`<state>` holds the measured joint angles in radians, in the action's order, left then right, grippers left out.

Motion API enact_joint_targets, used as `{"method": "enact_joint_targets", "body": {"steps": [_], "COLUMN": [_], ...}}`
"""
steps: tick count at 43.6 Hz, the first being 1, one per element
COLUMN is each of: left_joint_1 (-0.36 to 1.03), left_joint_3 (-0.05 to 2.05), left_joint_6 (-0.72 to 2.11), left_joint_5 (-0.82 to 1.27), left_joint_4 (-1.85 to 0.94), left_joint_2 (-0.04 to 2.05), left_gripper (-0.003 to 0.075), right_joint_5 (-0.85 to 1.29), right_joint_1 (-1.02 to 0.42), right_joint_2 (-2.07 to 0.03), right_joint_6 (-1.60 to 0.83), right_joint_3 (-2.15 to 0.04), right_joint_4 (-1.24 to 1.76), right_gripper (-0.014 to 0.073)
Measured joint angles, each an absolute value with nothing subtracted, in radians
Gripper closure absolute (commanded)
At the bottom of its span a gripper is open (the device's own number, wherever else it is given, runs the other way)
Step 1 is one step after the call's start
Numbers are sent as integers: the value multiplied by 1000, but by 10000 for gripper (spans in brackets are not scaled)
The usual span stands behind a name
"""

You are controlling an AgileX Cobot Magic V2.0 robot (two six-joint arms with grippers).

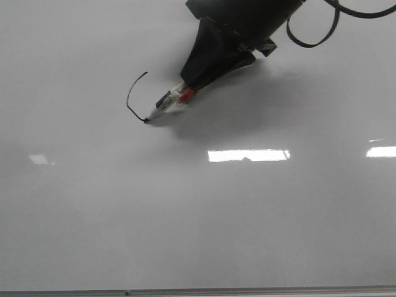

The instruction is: Write number 8 on whiteboard

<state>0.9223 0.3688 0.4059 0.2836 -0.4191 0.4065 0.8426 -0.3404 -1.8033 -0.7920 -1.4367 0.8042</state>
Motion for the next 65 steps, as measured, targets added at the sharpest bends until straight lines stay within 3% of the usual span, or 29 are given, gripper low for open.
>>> {"method": "enact_joint_targets", "body": {"steps": [17, 28, 44, 65], "left_joint_1": [922, 922, 922, 922], "left_joint_3": [369, 369, 369, 369], "left_joint_6": [406, 406, 406, 406], "left_joint_5": [284, 284, 284, 284], "left_joint_4": [-419, -419, -419, -419], "left_joint_2": [407, 407, 407, 407], "left_gripper": [741, 741, 741, 741], "right_joint_5": [838, 720, 649, 795], "right_joint_1": [-239, -357, -483, -233], "right_joint_2": [-1709, -1753, -1837, -1699], "right_joint_6": [-798, -801, -803, -807], "right_joint_3": [-1227, -1159, -1295, -1299], "right_joint_4": [783, 793, 898, 908], "right_gripper": [655, 655, 655, 655]}}
